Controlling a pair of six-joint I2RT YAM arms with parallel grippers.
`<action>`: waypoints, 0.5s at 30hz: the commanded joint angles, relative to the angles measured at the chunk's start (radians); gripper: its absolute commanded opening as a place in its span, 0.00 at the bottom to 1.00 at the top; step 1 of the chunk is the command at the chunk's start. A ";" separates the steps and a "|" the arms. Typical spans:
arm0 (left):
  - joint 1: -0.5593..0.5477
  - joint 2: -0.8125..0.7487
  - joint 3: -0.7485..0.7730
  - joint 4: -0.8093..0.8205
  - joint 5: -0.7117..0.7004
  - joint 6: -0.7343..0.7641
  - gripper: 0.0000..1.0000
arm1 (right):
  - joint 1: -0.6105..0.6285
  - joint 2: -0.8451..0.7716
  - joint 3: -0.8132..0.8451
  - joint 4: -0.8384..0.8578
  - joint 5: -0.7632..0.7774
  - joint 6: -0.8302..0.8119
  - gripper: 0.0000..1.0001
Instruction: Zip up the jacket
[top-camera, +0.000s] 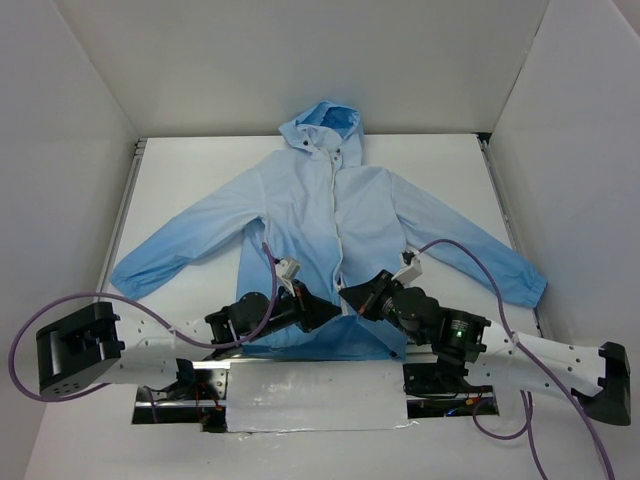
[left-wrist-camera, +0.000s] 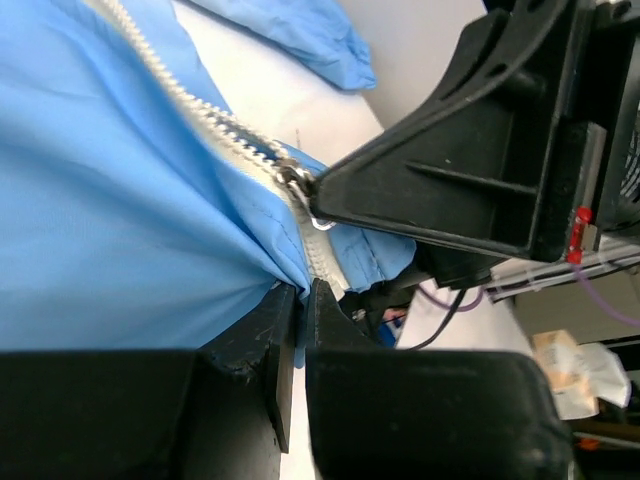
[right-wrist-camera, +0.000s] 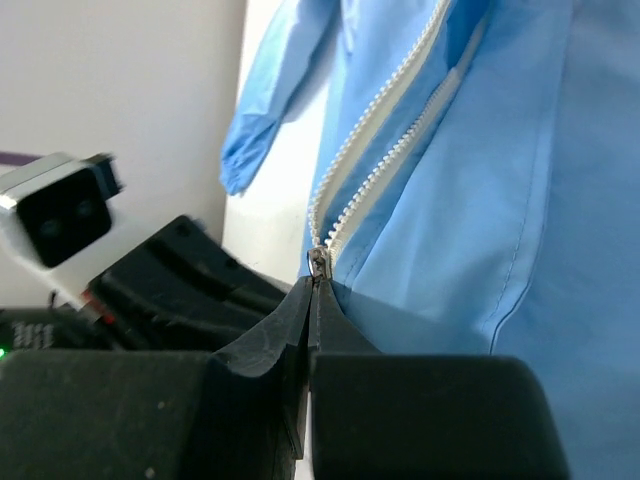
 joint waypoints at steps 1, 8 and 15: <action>-0.046 -0.021 -0.020 -0.091 0.112 0.075 0.00 | -0.024 0.015 0.063 0.105 0.142 0.035 0.00; -0.107 -0.033 -0.014 -0.160 0.129 0.105 0.00 | -0.172 0.041 0.108 0.085 0.104 -0.022 0.00; -0.185 -0.015 -0.031 -0.188 0.094 0.086 0.00 | -0.309 0.152 0.115 0.176 -0.010 -0.034 0.00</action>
